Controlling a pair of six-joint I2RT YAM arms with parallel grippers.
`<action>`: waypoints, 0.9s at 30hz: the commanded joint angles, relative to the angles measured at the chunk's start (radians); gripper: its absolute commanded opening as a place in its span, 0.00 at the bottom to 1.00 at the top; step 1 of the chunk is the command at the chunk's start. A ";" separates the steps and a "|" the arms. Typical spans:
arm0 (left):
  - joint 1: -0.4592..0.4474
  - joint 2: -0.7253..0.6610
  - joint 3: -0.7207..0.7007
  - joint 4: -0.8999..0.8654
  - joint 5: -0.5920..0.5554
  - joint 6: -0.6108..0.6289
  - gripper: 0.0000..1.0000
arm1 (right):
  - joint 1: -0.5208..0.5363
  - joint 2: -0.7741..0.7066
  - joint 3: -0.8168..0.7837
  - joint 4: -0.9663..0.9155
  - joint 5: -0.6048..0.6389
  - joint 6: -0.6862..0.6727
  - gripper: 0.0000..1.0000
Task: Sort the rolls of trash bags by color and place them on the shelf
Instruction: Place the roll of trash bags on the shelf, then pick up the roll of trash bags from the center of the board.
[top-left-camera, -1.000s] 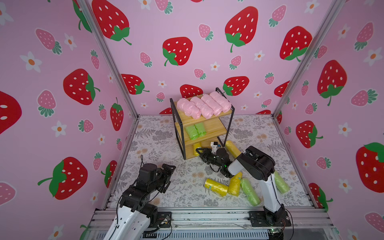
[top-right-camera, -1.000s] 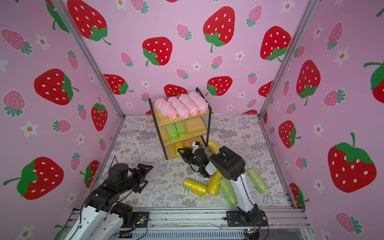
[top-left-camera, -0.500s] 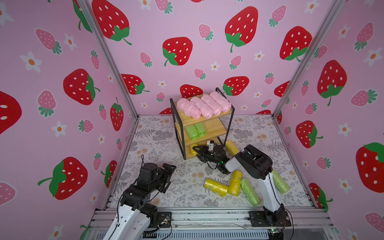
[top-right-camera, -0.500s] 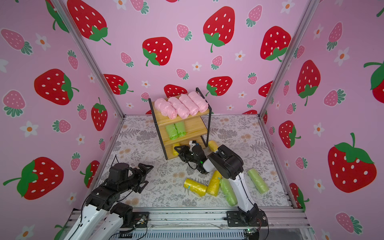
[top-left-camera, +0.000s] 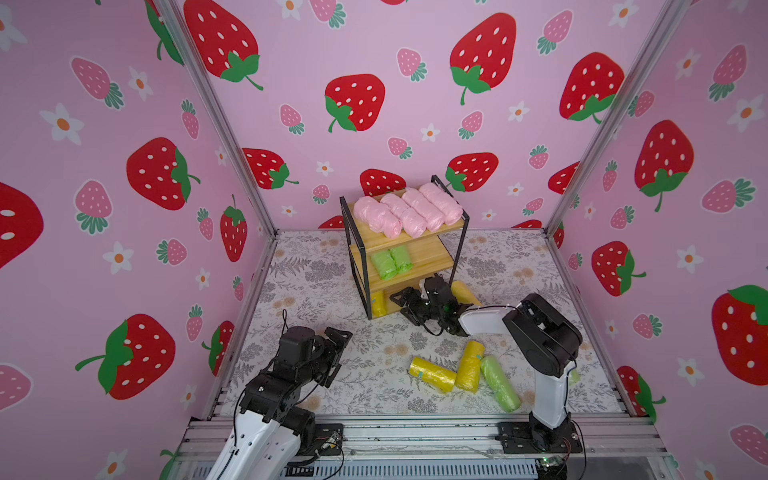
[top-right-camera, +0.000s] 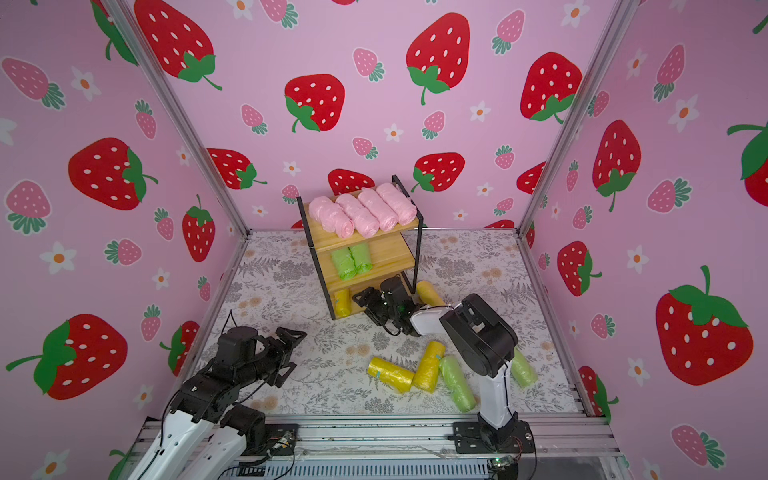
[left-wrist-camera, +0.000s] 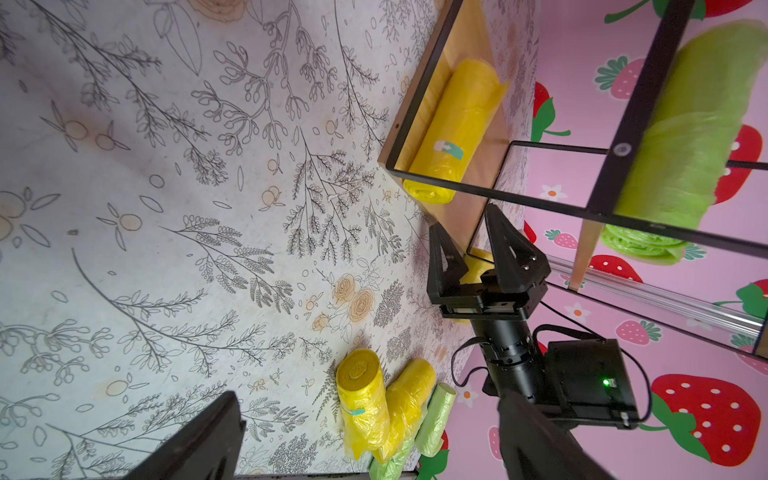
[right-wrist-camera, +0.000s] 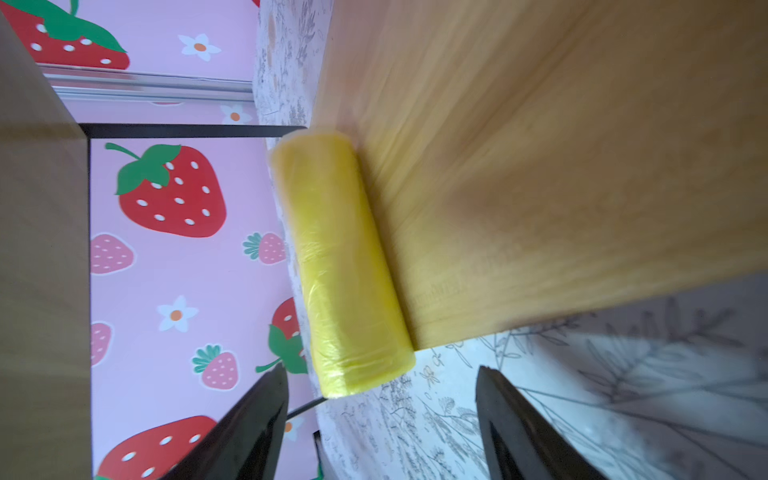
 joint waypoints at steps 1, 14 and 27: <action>-0.003 -0.018 0.037 -0.028 0.004 0.009 1.00 | -0.006 -0.050 0.001 -0.284 0.039 -0.175 0.77; -0.004 -0.069 0.041 -0.066 -0.003 0.006 1.00 | -0.008 -0.386 -0.076 -0.739 0.031 -0.755 0.86; -0.004 -0.099 -0.007 -0.045 0.006 -0.027 1.00 | 0.042 -0.562 -0.119 -1.082 0.023 -0.972 0.99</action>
